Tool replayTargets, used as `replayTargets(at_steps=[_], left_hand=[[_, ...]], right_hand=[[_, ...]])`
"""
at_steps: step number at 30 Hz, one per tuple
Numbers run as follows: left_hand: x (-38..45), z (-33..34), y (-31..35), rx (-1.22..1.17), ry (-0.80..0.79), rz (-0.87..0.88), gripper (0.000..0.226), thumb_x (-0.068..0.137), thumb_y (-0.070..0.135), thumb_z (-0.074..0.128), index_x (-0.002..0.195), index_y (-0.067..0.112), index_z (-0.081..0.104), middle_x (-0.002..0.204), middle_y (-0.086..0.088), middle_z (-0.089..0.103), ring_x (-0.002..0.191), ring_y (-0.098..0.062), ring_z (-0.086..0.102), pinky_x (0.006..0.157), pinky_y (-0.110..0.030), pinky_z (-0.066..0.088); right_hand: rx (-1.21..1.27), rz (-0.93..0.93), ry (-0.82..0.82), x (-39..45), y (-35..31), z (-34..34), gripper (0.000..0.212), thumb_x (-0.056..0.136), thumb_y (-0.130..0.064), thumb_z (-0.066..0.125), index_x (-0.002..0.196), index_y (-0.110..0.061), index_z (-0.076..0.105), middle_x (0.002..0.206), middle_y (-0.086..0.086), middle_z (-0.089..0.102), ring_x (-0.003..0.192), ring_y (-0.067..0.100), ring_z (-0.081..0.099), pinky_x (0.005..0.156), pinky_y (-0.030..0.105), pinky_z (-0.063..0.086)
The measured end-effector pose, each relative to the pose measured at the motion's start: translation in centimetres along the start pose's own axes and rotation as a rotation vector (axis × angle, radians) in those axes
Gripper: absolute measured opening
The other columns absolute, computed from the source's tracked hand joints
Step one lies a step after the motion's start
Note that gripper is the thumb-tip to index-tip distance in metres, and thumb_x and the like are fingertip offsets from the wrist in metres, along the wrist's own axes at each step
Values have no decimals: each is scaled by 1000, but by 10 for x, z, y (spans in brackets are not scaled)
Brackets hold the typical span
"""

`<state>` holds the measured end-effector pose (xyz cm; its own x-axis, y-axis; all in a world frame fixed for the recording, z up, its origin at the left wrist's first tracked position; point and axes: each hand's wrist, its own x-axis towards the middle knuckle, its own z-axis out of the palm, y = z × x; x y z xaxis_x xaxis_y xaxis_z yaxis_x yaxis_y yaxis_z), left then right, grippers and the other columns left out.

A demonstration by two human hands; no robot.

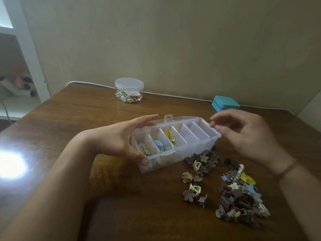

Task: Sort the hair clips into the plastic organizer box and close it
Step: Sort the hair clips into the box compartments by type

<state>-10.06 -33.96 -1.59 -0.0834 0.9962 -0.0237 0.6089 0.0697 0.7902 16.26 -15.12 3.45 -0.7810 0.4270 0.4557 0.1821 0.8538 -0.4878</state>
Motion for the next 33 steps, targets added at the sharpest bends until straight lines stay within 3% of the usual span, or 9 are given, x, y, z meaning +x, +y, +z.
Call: replayTargets(at_steps=[5,8,11,13,18,23,26,33], left_hand=[[4,5,2,8,-3,20,111,55,47,89,141,62,21,141,36,39,129,13,40,97,-6,38],[7,9,3,-13,-2,29,109,60,39,91,143,59,23,141,34,39,126,15,42,92,-2,38],[7,11,5,0,16,43,110,53,50,88,142,59,24,142,33,40,126,16,41,93,0,36],[6,12,7,4,21,47,111,51,53,86,143,58,24,143,33,39,126,17,41,93,0,35],[6,11,7,-17,6,38,110,52,51,87,142,58,25,143,34,40,126,15,42,93,-1,37],[6,12,6,-18,10,40,109,52,51,87,141,59,26,141,37,41,128,13,42,95,-2,36],[6,12,7,-25,12,36,108,53,49,87,141,59,26,140,38,42,126,14,43,93,-2,38],[7,14,7,12,19,37,110,55,49,86,145,55,23,144,34,37,129,15,38,99,-4,35]], right_hand=[[-209,259,-269,-53,68,-46,43,83,-8,70,98,-48,64,105,-33,63,98,-7,60,82,30,54],[-180,332,-338,-77,90,-46,47,83,-14,72,105,-54,62,107,-36,62,101,-11,58,87,27,50],[-104,361,-290,-83,96,-34,45,82,-16,74,107,-52,62,108,-37,61,105,-15,55,92,23,45],[-85,347,-231,-81,98,-25,44,81,-16,74,106,-50,62,106,-29,67,106,-11,57,92,21,44],[-141,313,-249,-74,96,-17,35,82,-20,73,94,-51,62,104,-20,62,96,-7,56,76,13,40],[-93,330,-190,-77,97,-27,30,81,-19,74,92,-45,66,94,-18,68,91,-3,60,77,23,48],[-50,305,-107,-72,87,-33,29,83,-13,69,92,-40,66,98,-26,65,92,-2,61,73,25,52],[163,-4,-24,-18,-11,-4,27,80,-14,72,99,-33,66,90,-10,69,87,5,67,76,15,54]])
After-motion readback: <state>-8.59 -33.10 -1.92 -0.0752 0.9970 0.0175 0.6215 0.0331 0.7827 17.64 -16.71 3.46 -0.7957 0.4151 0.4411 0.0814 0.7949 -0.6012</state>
